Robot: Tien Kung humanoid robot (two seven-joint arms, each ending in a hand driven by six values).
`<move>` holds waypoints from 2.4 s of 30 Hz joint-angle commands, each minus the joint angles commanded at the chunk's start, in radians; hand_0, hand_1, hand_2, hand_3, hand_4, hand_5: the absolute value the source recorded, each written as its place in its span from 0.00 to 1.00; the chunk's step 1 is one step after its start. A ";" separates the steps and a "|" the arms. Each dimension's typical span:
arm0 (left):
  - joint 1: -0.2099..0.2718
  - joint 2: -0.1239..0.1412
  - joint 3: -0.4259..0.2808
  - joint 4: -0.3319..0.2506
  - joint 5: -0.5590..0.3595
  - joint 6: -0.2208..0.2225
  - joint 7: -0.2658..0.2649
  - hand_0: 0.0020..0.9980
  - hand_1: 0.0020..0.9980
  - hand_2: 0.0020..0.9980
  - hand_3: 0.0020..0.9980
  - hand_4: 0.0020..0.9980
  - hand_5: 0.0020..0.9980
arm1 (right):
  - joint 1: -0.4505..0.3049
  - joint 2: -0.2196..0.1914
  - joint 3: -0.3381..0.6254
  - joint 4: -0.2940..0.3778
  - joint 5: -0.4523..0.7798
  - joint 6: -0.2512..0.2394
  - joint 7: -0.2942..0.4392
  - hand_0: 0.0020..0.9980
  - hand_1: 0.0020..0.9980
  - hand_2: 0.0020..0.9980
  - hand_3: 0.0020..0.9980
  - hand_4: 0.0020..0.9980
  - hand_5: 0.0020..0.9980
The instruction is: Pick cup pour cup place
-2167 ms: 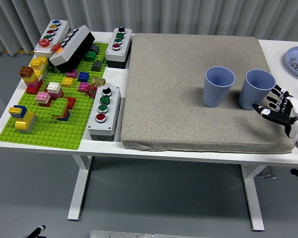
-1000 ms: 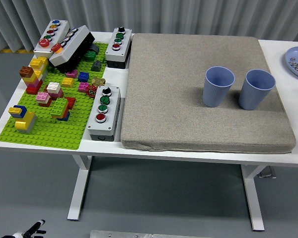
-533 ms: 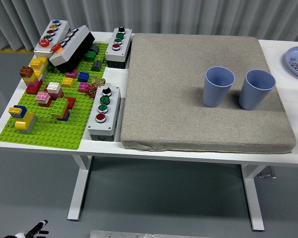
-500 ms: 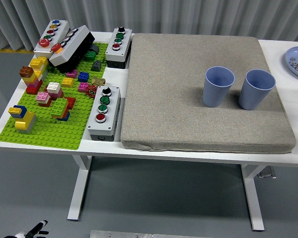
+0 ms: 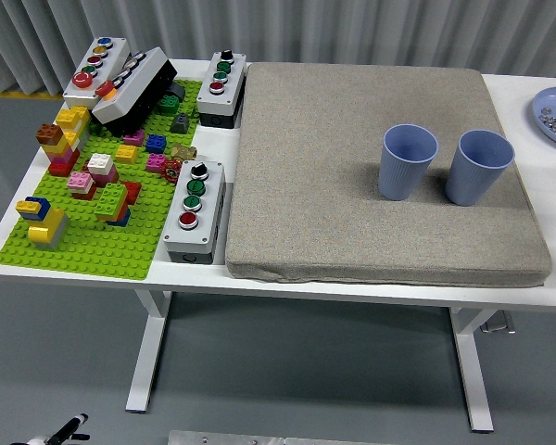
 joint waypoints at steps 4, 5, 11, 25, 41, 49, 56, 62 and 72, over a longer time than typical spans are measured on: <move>0.000 -0.001 -0.003 0.000 0.003 0.001 0.000 0.87 0.86 0.86 0.77 0.64 0.96 | 0.001 -0.002 0.000 0.003 0.003 0.002 -0.002 0.85 0.72 0.71 0.74 0.84 1.00; 0.000 -0.001 -0.003 0.000 0.003 0.001 0.000 0.87 0.86 0.86 0.77 0.64 0.96 | 0.002 -0.002 0.000 0.003 0.005 0.002 -0.001 0.85 0.72 0.71 0.74 0.84 1.00; -0.005 -0.006 0.012 0.000 -0.004 0.003 0.005 0.87 0.86 0.86 0.77 0.64 0.96 | 0.019 -0.005 -0.002 0.002 0.009 0.002 -0.001 0.85 0.72 0.71 0.75 0.84 1.00; -0.004 -0.012 -0.013 0.000 0.015 0.005 0.003 0.87 0.85 0.86 0.77 0.64 0.96 | 0.031 -0.006 -0.005 0.010 0.009 0.003 -0.002 0.85 0.72 0.70 0.75 0.84 1.00; 0.001 -0.010 -0.015 0.000 0.015 0.005 0.008 0.87 0.85 0.86 0.77 0.63 0.96 | 0.031 -0.001 -0.011 0.003 0.012 0.002 0.000 0.85 0.72 0.70 0.75 0.84 1.00; 0.003 -0.010 -0.013 0.000 0.014 0.004 0.009 0.87 0.85 0.86 0.77 0.63 0.96 | 0.028 -0.003 -0.006 0.006 0.011 0.002 0.001 0.85 0.72 0.70 0.74 0.84 1.00; 0.002 -0.009 -0.011 0.000 0.011 0.005 0.009 0.87 0.85 0.86 0.77 0.63 0.96 | 0.032 0.000 -0.014 0.004 0.015 0.003 0.001 0.86 0.72 0.70 0.74 0.83 1.00; 0.003 -0.009 -0.022 0.000 0.010 0.008 0.007 0.87 0.85 0.86 0.77 0.63 0.96 | 0.029 -0.001 -0.012 0.021 0.012 0.003 -0.003 0.86 0.72 0.70 0.74 0.83 1.00; 0.006 -0.008 -0.004 0.000 -0.008 0.007 0.004 0.87 0.85 0.86 0.77 0.63 0.96 | 0.030 -0.003 -0.026 0.049 0.003 0.002 -0.004 0.86 0.72 0.71 0.74 0.83 1.00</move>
